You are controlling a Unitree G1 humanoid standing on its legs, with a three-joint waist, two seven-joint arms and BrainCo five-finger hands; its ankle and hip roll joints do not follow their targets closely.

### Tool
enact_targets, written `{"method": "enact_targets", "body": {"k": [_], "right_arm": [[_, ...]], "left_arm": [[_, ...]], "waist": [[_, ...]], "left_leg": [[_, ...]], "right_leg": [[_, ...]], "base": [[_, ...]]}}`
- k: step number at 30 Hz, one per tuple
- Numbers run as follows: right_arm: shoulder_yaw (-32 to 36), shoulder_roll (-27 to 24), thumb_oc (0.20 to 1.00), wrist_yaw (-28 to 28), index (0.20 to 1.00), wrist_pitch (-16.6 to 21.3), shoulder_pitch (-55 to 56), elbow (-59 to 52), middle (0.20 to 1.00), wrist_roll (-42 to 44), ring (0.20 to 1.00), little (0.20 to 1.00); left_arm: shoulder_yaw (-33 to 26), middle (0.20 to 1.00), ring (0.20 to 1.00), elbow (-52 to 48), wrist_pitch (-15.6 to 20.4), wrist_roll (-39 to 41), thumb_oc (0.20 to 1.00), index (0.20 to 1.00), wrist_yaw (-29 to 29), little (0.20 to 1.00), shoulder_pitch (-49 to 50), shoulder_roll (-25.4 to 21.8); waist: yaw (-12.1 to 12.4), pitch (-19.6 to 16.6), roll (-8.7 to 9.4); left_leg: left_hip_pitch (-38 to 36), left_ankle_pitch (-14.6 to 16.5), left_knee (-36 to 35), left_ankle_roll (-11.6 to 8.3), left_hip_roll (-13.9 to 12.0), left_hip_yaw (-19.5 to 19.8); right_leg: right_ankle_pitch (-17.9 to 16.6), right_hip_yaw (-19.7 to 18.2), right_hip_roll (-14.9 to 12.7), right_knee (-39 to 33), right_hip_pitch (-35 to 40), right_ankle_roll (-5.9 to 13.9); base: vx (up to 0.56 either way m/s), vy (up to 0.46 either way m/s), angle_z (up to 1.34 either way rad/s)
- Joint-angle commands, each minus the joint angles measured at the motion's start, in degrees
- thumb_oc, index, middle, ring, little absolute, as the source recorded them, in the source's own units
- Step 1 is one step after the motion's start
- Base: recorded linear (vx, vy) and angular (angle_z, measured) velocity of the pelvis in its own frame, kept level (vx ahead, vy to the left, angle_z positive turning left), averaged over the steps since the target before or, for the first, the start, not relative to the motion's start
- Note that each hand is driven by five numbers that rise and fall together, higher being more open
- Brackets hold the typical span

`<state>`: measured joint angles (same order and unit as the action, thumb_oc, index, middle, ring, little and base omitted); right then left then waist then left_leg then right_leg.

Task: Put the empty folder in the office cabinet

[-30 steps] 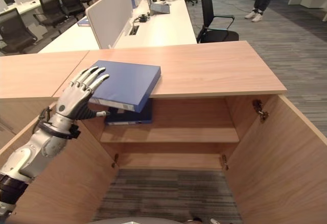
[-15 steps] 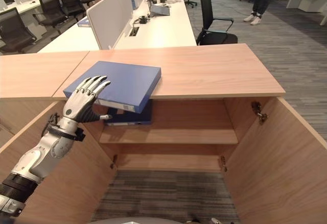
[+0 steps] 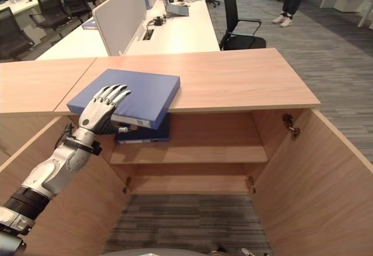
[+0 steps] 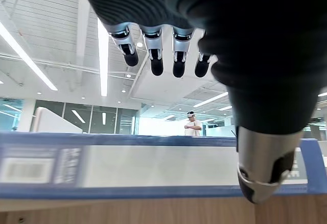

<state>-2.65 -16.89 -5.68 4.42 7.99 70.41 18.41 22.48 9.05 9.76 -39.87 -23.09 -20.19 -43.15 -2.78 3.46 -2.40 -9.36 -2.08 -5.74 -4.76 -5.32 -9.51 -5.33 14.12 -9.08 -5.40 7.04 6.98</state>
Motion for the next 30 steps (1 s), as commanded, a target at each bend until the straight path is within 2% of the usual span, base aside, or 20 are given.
{"method": "enact_targets", "body": {"k": [1,12,30], "right_arm": [[-1.4,-0.7,1.0,-0.7,1.0,1.0,-4.5,2.8,1.0,-1.3,1.0,1.0],[-1.6,-1.4,1.0,-0.9,1.0,0.9,-4.7,2.8,1.0,-1.7,1.0,1.0],[-0.9,-1.4,1.0,-1.6,1.0,0.8,-4.8,3.1,1.0,-1.1,1.0,1.0]], "left_arm": [[-0.9,1.0,1.0,2.5,-0.3,-1.0,1.0,1.0,-1.2,1.0,-9.2,-1.7],[3.1,1.0,1.0,7.8,-1.1,-0.9,1.0,1.0,-0.5,1.0,-13.2,-0.5],[3.9,1.0,1.0,11.7,-2.2,-0.4,1.0,1.0,-0.3,1.0,-13.0,1.4]], "waist": [[-0.3,2.9,0.87],[-1.4,2.9,0.65],[-1.9,3.2,0.86]], "left_leg": [[-1.8,5.1,0.7,-0.51,1.8,3.0],[-1.9,5.0,0.7,-0.62,1.6,2.3],[-2.1,5.2,0.7,-0.5,1.6,1.9]], "right_leg": [[5.5,-2.6,0.6,1.1,3.5,2.82],[5.5,-3.2,0.8,1.0,3.2,2.9],[5.5,-3.7,0.8,1.3,2.9,2.83]], "base": [[-0.01,0.002,-0.03],[0.0,0.001,-0.01],[0.0,0.0,0.0]]}}
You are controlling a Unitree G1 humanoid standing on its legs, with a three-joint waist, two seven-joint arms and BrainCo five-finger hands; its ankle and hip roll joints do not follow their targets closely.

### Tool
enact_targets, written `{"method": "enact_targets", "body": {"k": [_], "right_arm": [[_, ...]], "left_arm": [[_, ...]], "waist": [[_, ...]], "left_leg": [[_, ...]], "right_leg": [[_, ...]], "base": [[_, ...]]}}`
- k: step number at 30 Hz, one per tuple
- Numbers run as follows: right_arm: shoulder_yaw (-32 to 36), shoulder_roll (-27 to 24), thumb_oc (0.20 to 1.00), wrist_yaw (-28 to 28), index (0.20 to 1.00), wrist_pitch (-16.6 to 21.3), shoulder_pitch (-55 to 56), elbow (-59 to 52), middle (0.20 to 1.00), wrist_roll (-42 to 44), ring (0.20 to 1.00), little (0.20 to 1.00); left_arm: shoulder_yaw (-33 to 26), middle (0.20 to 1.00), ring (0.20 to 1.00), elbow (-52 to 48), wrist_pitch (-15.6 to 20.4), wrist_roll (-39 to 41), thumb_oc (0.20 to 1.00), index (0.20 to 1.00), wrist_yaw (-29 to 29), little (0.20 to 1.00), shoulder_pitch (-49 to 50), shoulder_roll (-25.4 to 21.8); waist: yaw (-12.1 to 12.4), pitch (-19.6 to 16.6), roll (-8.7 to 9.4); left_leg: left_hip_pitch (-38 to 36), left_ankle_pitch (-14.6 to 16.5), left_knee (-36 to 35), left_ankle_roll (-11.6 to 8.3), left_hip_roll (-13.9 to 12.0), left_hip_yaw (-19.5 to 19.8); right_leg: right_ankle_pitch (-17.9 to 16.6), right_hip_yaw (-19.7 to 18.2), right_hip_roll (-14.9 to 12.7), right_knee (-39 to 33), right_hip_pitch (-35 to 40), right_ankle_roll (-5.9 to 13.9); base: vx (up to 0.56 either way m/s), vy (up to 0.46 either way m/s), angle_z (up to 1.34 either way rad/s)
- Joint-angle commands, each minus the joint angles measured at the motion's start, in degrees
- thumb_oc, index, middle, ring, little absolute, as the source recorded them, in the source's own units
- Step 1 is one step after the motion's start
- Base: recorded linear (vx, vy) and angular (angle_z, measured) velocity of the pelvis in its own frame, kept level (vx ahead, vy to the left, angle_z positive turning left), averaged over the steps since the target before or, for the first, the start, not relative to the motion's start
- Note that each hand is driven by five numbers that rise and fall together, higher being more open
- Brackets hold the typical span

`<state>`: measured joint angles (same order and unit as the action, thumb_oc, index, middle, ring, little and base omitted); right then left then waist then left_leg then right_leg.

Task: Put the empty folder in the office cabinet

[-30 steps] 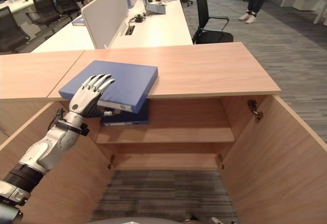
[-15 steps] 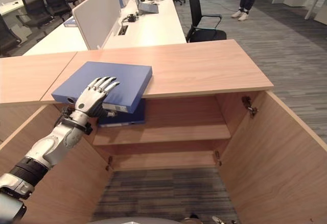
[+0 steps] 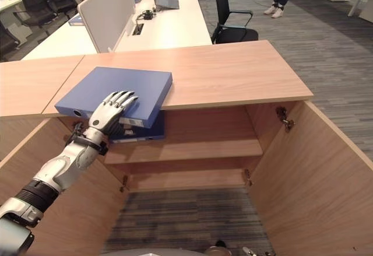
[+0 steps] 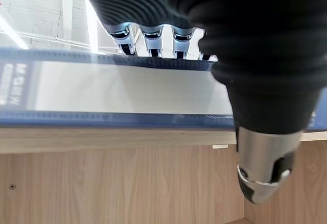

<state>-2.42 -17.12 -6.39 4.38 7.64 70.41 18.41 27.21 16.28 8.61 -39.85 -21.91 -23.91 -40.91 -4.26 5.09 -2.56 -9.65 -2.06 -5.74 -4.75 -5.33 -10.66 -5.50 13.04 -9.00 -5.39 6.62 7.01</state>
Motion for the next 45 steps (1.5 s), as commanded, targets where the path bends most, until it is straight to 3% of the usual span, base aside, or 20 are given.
{"method": "enact_targets", "body": {"k": [1,11,12,13,14,36,45], "right_arm": [[-1.2,-1.2,1.0,-0.8,1.0,0.9,-4.4,3.1,1.0,-1.1,1.0,1.0],[-1.5,-1.0,1.0,-0.6,1.0,0.9,-4.4,3.0,1.0,-0.7,1.0,1.0],[-1.6,-1.0,1.0,-0.6,1.0,0.9,-4.4,2.9,1.0,-0.8,1.0,1.0],[-1.6,-1.0,1.0,-0.6,1.0,0.9,-4.4,2.8,1.0,-0.7,1.0,1.0],[-1.5,-1.0,1.0,-0.6,1.0,0.9,-4.3,2.9,1.0,-0.6,1.0,1.0],[2.8,0.8,1.0,-0.1,1.0,1.3,-4.7,4.5,1.0,9.5,1.0,1.0],[2.3,1.2,1.0,0.4,1.0,1.0,-4.5,4.4,1.0,8.5,1.0,1.0]], "left_arm": [[-0.8,1.0,1.0,4.5,-1.1,-0.4,1.0,1.0,-1.5,1.0,-9.3,-0.8],[-0.2,1.0,1.0,7.7,-1.8,0.0,1.0,1.0,-1.6,1.0,-10.6,-0.2],[-0.1,0.831,0.831,8.2,-1.9,0.1,0.831,0.831,-1.7,0.831,-10.7,-0.2],[-0.1,0.42,0.42,8.6,-2.1,0.2,0.42,0.42,-1.7,0.42,-10.8,-0.2],[-0.1,0.2,0.2,8.8,-2.1,0.3,0.2,0.2,-1.8,0.2,-10.8,-0.1],[-4.2,0.2,0.2,8.3,-1.6,6.1,0.2,0.2,-2.5,0.2,-8.6,2.8],[-8.0,0.2,0.2,-1.9,0.2,9.4,0.2,0.2,-2.5,0.2,-9.5,2.1]], "waist": [[-0.5,1.6,1.02],[-0.8,1.4,1.25],[-0.9,1.4,1.3],[-1.0,1.5,1.33],[-1.0,1.5,1.36],[-1.3,1.0,1.67],[-0.7,1.0,1.63]], "left_leg": [[-1.8,5.2,0.7,-0.5,1.6,3.1],[-1.9,5.3,0.7,-0.48,1.6,2.8],[-1.9,5.3,0.7,-0.48,1.6,2.8],[-2.0,5.3,0.7,-0.48,1.6,2.8],[-2.0,5.3,0.7,-0.46,1.6,2.8],[-2.6,5.7,0.7,-0.51,1.6,2.3],[-2.2,5.5,0.7,-0.45,1.7,2.9]], "right_leg": [[5.7,-2.6,0.7,1.3,3.4,2.8],[5.8,-3.0,0.9,1.4,3.4,2.76],[5.8,-3.0,0.9,1.4,3.4,2.76],[5.8,-3.0,0.9,1.4,3.3,2.78],[5.7,-3.1,0.9,1.4,3.4,2.78],[5.8,-3.5,0.8,1.2,3.8,2.68],[5.9,-3.1,0.7,1.3,3.8,2.57]], "base": [[0.0,0.0,0.0],[0.0,0.0,0.0],[0.0,0.0,0.0],[0.0,0.0,0.0],[0.0,0.0,0.0],[0.0,0.003,-0.02],[0.0,0.0,0.0]]}}
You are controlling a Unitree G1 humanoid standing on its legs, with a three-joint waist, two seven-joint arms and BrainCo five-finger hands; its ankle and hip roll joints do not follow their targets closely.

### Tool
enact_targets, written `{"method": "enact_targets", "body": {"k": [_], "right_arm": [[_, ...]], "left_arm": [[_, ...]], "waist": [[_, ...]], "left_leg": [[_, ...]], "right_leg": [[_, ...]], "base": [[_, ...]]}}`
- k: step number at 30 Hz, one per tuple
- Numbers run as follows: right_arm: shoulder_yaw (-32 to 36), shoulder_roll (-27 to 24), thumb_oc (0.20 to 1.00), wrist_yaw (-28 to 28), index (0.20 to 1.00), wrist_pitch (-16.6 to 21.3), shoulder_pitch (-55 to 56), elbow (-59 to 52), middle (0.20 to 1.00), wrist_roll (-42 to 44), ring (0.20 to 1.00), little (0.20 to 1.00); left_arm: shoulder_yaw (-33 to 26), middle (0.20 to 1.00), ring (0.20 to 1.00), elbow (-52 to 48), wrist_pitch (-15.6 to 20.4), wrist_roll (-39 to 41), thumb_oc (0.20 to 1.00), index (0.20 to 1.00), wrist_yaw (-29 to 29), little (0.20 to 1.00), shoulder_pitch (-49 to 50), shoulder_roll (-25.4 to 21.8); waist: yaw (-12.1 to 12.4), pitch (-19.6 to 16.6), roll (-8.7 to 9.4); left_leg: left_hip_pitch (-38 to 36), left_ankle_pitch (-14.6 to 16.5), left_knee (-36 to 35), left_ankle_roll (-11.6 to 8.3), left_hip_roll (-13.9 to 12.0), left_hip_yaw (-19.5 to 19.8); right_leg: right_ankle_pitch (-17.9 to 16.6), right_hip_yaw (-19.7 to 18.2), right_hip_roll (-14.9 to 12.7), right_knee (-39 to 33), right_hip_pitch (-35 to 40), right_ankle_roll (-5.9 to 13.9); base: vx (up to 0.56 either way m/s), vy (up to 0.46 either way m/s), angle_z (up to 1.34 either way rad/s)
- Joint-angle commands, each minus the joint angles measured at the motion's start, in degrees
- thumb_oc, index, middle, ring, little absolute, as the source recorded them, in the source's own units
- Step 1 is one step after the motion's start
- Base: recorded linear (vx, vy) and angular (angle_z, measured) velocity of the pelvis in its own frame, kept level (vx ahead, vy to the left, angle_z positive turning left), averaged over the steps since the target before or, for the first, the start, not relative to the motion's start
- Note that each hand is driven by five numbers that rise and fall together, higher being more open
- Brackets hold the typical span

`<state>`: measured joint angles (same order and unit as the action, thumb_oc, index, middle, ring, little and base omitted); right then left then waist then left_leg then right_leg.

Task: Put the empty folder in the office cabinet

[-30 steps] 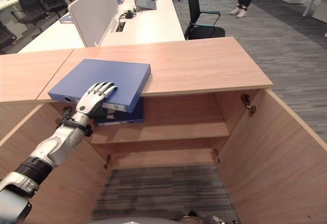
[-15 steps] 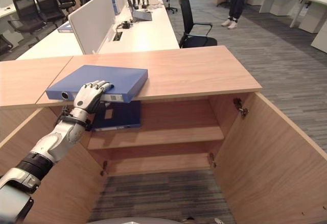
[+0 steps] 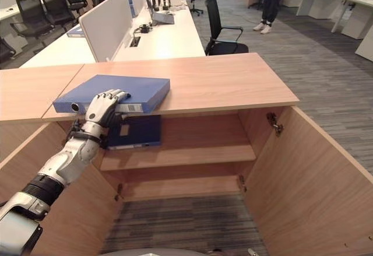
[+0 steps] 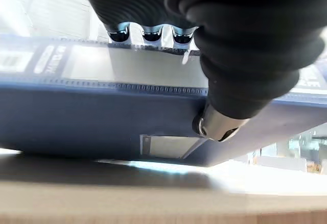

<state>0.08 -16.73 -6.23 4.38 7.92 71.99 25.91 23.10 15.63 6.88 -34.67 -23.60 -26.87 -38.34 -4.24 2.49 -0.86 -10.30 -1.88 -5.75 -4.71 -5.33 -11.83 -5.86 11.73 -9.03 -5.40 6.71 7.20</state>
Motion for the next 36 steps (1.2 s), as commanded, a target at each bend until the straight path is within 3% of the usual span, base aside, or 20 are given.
{"method": "enact_targets", "body": {"k": [1,16,27,33,36], "right_arm": [[-0.2,0.9,1.0,0.3,1.0,1.0,-4.9,2.9,1.0,1.0,1.0,1.0],[-2.2,2.8,1.0,1.0,1.0,1.1,-5.9,3.0,1.0,0.7,1.0,1.0],[-3.1,3.6,1.0,1.4,1.0,1.4,-6.4,2.7,1.0,1.3,1.0,1.0],[-3.5,3.9,1.0,1.7,1.0,1.3,-6.8,1.4,1.0,1.6,1.0,1.0],[-3.5,3.6,1.0,2.0,1.0,1.1,-6.8,0.2,1.0,1.3,1.0,1.0]], "left_arm": [[-4.5,0.2,0.2,-3.3,2.2,4.2,0.2,0.2,-0.8,0.2,-6.7,-0.8],[-12.7,0.2,0.2,-25.5,6.5,7.7,0.2,0.2,-3.5,0.2,-8.4,-0.2],[-16.3,0.2,0.2,-33.1,8.6,13.9,0.2,0.2,-2.9,0.2,-7.7,1.4],[-20.5,0.2,0.2,-36.9,11.8,27.6,0.2,0.2,-2.4,0.2,-3.4,5.8],[-22.5,0.2,0.2,-38.7,14.7,41.4,0.2,0.2,2.0,0.2,0.5,8.4]], "waist": [[-0.6,3.6,-0.09],[1.0,3.4,-0.31],[1.9,3.4,-0.3],[2.4,3.4,-0.43],[2.6,3.8,-0.62]], "left_leg": [[-1.5,5.3,0.8,-0.46,1.8,4.1],[-1.3,5.1,0.8,-0.37,2.0,5.4],[-1.2,4.9,0.8,-0.34,2.0,6.2],[-1.0,4.6,0.8,-0.3,1.9,6.6],[-0.8,3.8,0.8,-0.23,1.9,6.6]], "right_leg": [[6.2,-1.7,0.7,1.3,3.8,2.34],[6.4,-0.9,0.5,1.4,4.3,2.08],[6.6,-0.4,0.6,1.6,4.5,1.88],[6.8,-0.3,0.8,1.8,4.5,1.53],[6.4,0.0,0.8,2.1,4.1,1.18]], "base": [[0.0,0.0,0.0],[0.0,-0.005,0.03],[0.0,-0.011,0.03],[-0.02,-0.017,0.03],[-0.03,-0.013,0.06]]}}
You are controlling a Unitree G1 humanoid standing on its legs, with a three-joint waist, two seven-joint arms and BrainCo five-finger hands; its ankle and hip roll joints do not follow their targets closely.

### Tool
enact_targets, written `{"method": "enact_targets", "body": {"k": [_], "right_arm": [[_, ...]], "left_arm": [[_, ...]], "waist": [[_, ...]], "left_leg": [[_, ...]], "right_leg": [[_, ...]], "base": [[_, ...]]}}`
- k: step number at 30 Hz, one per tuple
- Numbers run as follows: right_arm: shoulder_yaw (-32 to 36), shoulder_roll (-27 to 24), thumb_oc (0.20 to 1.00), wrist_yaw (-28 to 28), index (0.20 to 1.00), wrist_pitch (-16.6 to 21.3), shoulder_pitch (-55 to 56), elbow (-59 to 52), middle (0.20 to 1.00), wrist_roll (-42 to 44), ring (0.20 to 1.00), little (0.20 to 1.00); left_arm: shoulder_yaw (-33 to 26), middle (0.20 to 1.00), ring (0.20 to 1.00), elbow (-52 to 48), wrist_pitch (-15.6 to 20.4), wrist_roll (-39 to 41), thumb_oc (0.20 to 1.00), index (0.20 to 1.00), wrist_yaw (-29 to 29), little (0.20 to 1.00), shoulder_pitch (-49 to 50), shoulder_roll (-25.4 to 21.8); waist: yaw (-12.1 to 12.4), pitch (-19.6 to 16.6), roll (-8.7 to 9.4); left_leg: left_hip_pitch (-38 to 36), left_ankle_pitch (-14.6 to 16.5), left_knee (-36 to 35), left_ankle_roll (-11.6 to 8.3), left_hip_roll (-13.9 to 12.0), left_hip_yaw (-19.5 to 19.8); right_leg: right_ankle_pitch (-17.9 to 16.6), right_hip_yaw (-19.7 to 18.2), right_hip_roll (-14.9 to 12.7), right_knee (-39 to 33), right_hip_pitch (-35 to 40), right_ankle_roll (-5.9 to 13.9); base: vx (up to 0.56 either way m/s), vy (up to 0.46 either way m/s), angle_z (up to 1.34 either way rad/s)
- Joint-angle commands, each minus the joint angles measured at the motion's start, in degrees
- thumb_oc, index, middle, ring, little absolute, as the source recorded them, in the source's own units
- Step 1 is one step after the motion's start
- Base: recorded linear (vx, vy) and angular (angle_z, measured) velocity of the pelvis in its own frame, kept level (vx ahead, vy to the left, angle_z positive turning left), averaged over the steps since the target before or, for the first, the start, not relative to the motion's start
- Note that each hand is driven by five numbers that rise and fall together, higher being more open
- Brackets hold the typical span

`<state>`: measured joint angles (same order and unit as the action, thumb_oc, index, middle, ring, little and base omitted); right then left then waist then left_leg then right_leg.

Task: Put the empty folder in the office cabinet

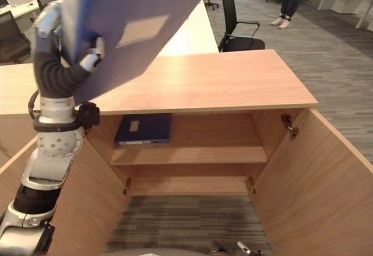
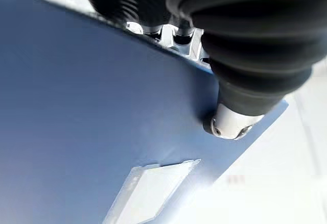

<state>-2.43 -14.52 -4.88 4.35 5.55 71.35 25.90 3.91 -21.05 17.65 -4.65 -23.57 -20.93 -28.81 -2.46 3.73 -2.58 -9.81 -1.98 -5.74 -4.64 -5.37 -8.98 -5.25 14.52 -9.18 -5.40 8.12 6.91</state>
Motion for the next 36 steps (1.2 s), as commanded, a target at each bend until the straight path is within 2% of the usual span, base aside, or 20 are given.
{"method": "enact_targets", "body": {"k": [1,3,6,7,8,17,24,29,30,36], "right_arm": [[-1.0,1.3,1.0,0.7,1.0,1.0,-4.4,0.6,1.0,1.3,1.0,1.0],[-1.0,0.9,1.0,0.8,1.0,0.8,-4.3,0.4,1.0,0.9,1.0,1.0],[-1.0,0.5,1.0,1.3,1.0,0.3,-4.4,0.4,1.0,0.4,1.0,1.0],[-1.0,0.5,1.0,1.3,1.0,0.3,-4.4,0.4,1.0,0.4,1.0,1.0],[-1.2,0.2,1.0,1.6,1.0,0.0,-4.3,0.3,1.0,0.1,1.0,1.0],[-1.1,0.2,1.0,2.3,1.0,-0.5,-4.7,0.2,1.0,-0.1,1.0,1.0],[-2.1,0.4,1.0,4.2,1.0,0.8,-5.6,-7.1,1.0,3.7,1.0,1.0],[-6.2,-3.1,1.0,8.0,1.0,2.3,-5.5,-25.8,1.0,4.0,1.0,1.0],[-6.2,-3.2,1.0,8.0,1.0,2.1,-5.3,-26.1,1.0,4.0,1.0,1.0],[-6.4,-12.1,1.0,16.2,1.0,1.8,-2.2,-55.6,1.0,8.0,1.0,1.0]], "left_arm": [[-3.8,0.2,0.2,-2.3,4.0,14.6,0.2,0.2,3.4,0.2,-4.2,-0.6],[-3.8,0.2,0.2,-2.5,4.2,20.9,0.2,0.2,5.9,0.2,-2.5,0.3],[-3.9,0.2,0.2,-3.2,3.9,31.5,0.2,0.2,10.8,0.2,-0.1,1.6],[-3.9,0.2,0.2,-3.2,3.9,31.5,0.2,0.2,10.8,0.2,-0.1,1.6],[-3.8,0.2,0.2,-3.2,3.2,36.7,0.2,0.2,12.9,0.2,1.4,2.4],[-3.7,0.2,0.2,-2.4,0.3,41.6,0.2,0.2,16.5,0.2,7.8,2.7],[-3.6,0.2,0.2,-0.6,-2.6,38.7,0.2,0.2,18.4,0.2,13.2,2.7],[-3.3,0.2,0.2,1.1,-3.7,38.2,0.2,0.2,20.6,0.2,16.7,2.7],[-3.3,0.2,0.2,1.1,-3.7,38.2,0.2,0.2,20.7,0.2,16.7,2.8],[-4.2,0.2,0.2,4.0,-4.3,35.4,0.2,0.2,23.5,0.2,18.1,2.4]], "waist": [[0.9,2.4,0.99],[1.1,2.7,0.85],[1.3,2.9,0.56],[1.3,2.8,0.56],[1.4,3.0,0.54],[2.1,3.3,0.36],[2.7,3.5,0.62],[3.2,3.7,1.16],[3.2,3.7,1.11],[3.1,3.3,1.94]], "left_leg": [[-1.5,4.5,0.7,-0.35,1.9,3.9],[-1.1,3.7,0.7,-0.26,1.9,3.9],[-1.5,4.4,0.7,-0.31,1.8,4.3],[-1.5,4.4,0.7,-0.31,1.8,4.3],[-1.5,4.4,0.7,-0.32,1.7,4.4],[-1.4,4.3,0.7,-0.26,1.6,4.9],[-1.3,4.3,0.7,-0.2,1.6,5.1],[-1.2,4.2,0.7,-0.18,1.5,5.0],[-1.2,4.2,0.7,-0.18,1.5,5.0],[-1.2,4.2,0.7,-0.18,1.4,4.9]], "right_leg": [[6.3,-2.8,1.0,1.9,3.0,1.55],[5.8,-2.6,1.0,2.2,2.7,1.36],[6.5,-2.5,1.1,1.9,3.4,1.28],[6.5,-2.5,1.1,1.9,3.4,1.28],[6.6,-2.4,1.2,1.9,3.6,1.17],[6.6,-2.2,1.3,1.7,3.8,0.89],[6.8,-2.2,1.4,2.1,3.6,0.75],[6.7,-2.3,1.4,2.1,3.5,0.68],[6.7,-2.3,1.4,2.1,3.6,0.69],[6.8,-2.2,1.3,1.9,3.6,0.75]], "base": [[-0.06,-0.013,0.08],[-0.02,-0.008,0.04],[0.01,-0.009,0.04],[0.0,0.0,0.0],[0.0,0.0,0.0],[0.0,-0.004,0.02],[0.0,0.0,0.0],[0.0,0.0,0.0],[0.0,0.0,0.0],[0.0,-0.001,0.01]]}}
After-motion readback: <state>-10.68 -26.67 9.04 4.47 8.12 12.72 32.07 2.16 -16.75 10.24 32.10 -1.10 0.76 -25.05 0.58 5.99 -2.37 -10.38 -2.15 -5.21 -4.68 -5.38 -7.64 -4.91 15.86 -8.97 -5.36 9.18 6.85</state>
